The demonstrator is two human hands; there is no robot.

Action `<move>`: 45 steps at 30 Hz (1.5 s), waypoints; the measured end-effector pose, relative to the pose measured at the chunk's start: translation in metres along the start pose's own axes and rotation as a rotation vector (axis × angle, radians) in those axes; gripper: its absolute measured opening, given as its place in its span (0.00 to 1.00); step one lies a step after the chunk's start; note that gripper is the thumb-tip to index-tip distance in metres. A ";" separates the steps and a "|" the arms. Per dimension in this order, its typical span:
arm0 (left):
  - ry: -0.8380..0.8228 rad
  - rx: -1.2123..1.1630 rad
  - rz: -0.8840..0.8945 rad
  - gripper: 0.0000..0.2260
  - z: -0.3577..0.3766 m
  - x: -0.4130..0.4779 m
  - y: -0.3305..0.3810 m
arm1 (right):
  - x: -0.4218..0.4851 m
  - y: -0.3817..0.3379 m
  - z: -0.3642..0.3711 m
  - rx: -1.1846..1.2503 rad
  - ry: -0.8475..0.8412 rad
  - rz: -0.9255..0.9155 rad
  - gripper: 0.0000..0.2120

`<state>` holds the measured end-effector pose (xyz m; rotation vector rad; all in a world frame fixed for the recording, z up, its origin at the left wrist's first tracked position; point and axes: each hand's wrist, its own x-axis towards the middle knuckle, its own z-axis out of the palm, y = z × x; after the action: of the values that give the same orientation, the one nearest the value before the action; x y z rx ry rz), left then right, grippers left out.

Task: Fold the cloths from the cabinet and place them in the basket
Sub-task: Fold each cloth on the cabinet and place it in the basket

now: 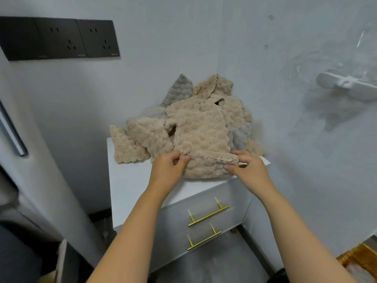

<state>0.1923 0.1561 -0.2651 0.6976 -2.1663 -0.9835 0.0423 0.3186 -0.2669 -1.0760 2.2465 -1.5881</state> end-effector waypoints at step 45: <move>-0.063 0.570 0.421 0.24 0.020 0.002 -0.028 | 0.020 0.030 0.025 -0.903 -0.121 -0.558 0.33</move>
<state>0.1818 0.1474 -0.2970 0.4238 -2.5280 -0.1672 0.0277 0.2923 -0.2983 -2.0728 2.7662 -0.4916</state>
